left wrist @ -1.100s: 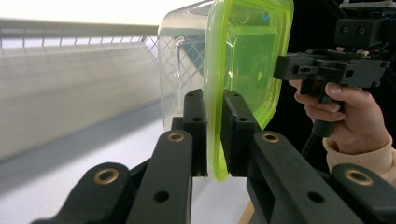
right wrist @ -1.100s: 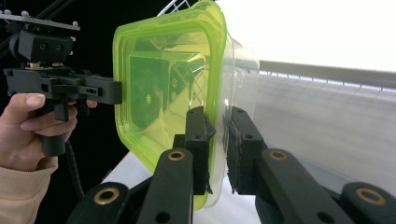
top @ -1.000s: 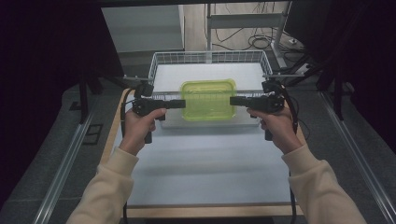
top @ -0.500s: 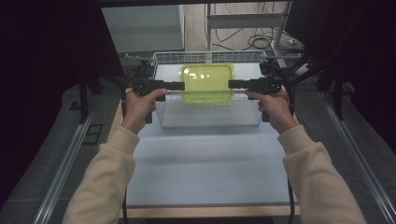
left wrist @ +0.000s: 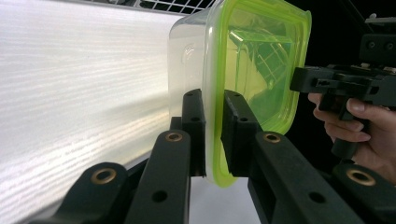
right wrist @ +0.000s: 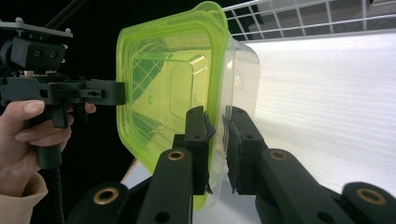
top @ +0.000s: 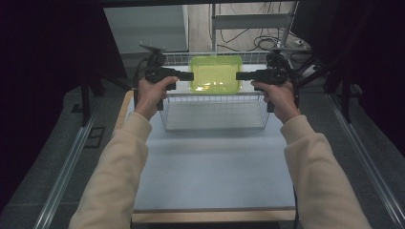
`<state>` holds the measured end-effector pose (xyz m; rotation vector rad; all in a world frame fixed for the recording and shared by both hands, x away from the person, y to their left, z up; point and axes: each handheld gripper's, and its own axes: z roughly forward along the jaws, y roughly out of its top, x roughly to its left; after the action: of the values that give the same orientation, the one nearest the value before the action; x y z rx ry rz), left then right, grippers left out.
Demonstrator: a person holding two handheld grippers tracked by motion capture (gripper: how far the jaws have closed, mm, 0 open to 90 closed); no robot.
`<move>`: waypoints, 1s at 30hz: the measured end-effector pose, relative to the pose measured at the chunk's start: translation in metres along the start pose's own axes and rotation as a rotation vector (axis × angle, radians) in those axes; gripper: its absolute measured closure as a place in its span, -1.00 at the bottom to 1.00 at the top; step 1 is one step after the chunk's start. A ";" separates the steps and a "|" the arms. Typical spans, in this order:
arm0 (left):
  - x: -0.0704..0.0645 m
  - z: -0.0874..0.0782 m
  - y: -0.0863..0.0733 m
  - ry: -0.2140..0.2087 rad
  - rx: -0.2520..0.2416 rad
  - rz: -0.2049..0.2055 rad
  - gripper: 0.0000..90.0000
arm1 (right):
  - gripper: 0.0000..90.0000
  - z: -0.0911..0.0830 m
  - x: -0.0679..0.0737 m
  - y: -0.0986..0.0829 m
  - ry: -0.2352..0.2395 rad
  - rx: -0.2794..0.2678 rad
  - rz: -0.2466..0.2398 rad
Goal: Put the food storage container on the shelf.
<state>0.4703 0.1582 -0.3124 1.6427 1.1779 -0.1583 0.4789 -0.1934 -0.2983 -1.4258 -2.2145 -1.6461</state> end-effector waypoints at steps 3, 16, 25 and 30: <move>0.007 0.006 0.002 0.006 0.007 -0.009 0.80 | 0.77 0.003 -0.004 0.001 -0.010 0.006 0.005; 0.015 0.023 0.009 0.060 -0.031 -0.013 0.70 | 0.65 0.021 -0.019 0.003 -0.057 -0.001 -0.005; 0.018 0.032 0.009 0.078 -0.048 0.000 -0.01 | 0.14 0.027 -0.016 0.001 -0.146 0.000 -0.063; 0.015 0.020 0.007 0.065 -0.100 0.023 -0.32 | -0.12 0.014 -0.008 -0.001 -0.167 -0.091 -0.104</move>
<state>0.4909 0.1519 -0.3254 1.5828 1.1971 -0.0308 0.4893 -0.1883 -0.3094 -1.5484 -2.3673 -1.7407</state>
